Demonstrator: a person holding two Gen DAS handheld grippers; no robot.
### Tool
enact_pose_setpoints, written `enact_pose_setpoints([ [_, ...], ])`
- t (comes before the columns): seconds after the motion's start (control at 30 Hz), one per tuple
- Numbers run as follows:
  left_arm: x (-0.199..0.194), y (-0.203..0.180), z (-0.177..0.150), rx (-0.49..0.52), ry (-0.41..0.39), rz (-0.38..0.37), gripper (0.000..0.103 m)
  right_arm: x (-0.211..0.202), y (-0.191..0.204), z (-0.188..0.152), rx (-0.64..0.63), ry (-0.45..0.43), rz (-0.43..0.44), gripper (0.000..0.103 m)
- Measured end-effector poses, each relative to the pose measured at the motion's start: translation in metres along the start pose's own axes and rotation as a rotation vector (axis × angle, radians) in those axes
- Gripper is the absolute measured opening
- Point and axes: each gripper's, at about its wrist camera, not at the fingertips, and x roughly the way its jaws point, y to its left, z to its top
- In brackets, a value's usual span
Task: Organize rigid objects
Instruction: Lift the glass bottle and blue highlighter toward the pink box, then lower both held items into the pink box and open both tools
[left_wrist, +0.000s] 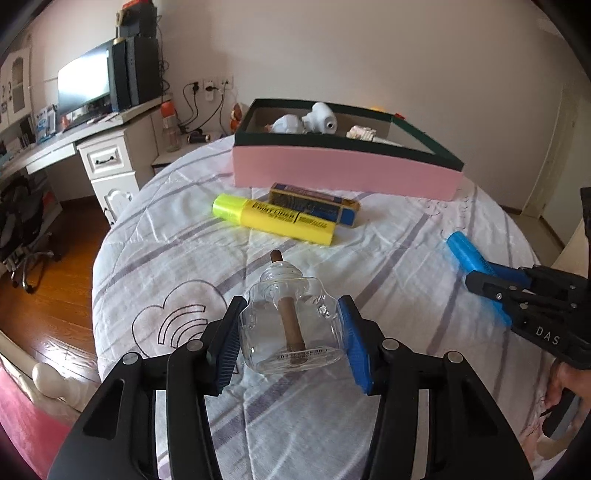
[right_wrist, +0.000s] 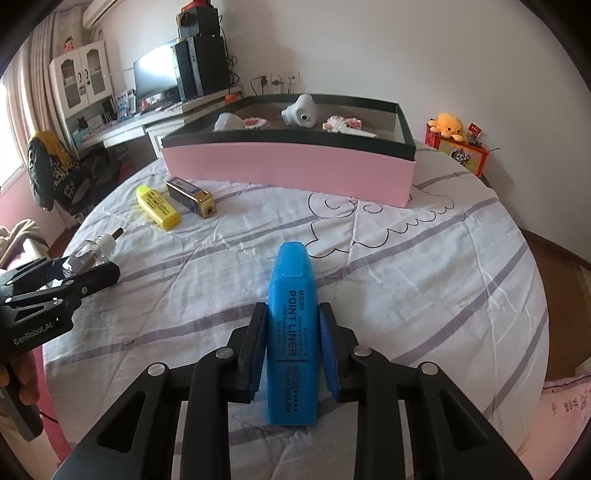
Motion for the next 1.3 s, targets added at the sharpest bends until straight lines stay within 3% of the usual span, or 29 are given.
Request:
enact_pose_setpoints([
  [0.23,-0.017,-0.014,0.011,0.039,-0.037,-0.012,0.051,-0.014,-0.004,0.004,0.038,-0.037,0.022,0.027],
  [0.47,-0.051,-0.027,0.022,0.059,-0.105,-0.026,0.051,-0.045,-0.002,0.011,0.07,-0.148,0.07,0.027],
  [0.87,-0.118,-0.041,0.048,0.122,-0.277,-0.035,0.051,-0.1,0.016,0.035,0.018,-0.279,0.089,0.027],
  [1.1,-0.111,-0.038,0.077,0.15,-0.277,-0.047,0.051,-0.101,0.009,0.056,-0.01,-0.29,0.079,0.027],
  [1.3,-0.08,-0.032,0.118,0.177,-0.244,-0.052,0.051,-0.084,-0.01,0.084,-0.026,-0.271,0.058,0.027],
])
